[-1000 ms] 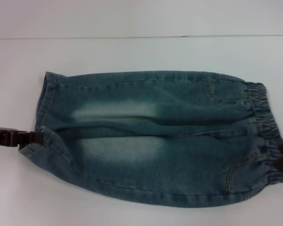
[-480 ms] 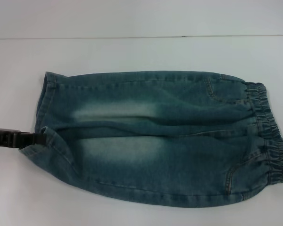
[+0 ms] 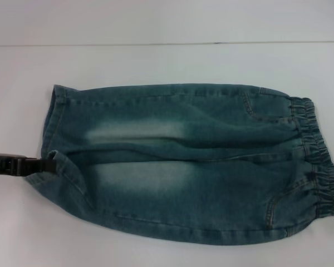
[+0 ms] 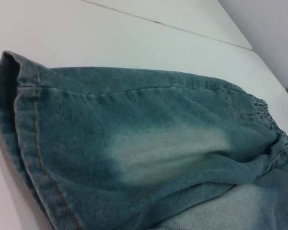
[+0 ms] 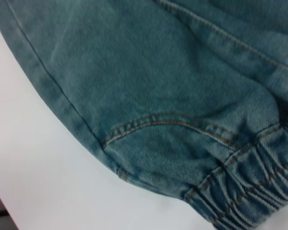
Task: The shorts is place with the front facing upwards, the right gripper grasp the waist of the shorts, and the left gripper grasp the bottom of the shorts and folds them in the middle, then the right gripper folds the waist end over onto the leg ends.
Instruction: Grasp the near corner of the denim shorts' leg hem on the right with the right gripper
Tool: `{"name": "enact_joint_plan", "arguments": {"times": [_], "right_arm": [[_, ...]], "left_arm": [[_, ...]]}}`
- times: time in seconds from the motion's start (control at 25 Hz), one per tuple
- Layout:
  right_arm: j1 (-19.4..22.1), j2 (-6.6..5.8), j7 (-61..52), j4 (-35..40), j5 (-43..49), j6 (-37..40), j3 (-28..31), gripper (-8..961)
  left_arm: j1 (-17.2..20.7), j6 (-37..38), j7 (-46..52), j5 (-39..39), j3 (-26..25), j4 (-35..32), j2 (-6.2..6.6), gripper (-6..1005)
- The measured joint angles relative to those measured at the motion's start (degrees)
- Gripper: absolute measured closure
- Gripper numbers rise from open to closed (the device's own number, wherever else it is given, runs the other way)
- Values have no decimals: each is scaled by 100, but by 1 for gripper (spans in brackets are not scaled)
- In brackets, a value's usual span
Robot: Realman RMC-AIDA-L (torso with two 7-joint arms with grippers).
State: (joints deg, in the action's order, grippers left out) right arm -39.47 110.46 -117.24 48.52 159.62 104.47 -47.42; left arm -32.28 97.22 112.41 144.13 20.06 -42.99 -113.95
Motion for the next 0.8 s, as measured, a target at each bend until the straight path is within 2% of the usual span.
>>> {"name": "enact_joint_plan", "arguments": {"times": [0.36, 0.8], "right_arm": [[-9, 146, 63, -90, -9, -154, -40, 167], [-8, 174, 392, -79, -215, -58, 193, 168]], "left_arm": [[33, 1, -9, 1, -10, 2, -5, 953], [48, -2, -26, 1, -11, 2, -5, 953]]}}
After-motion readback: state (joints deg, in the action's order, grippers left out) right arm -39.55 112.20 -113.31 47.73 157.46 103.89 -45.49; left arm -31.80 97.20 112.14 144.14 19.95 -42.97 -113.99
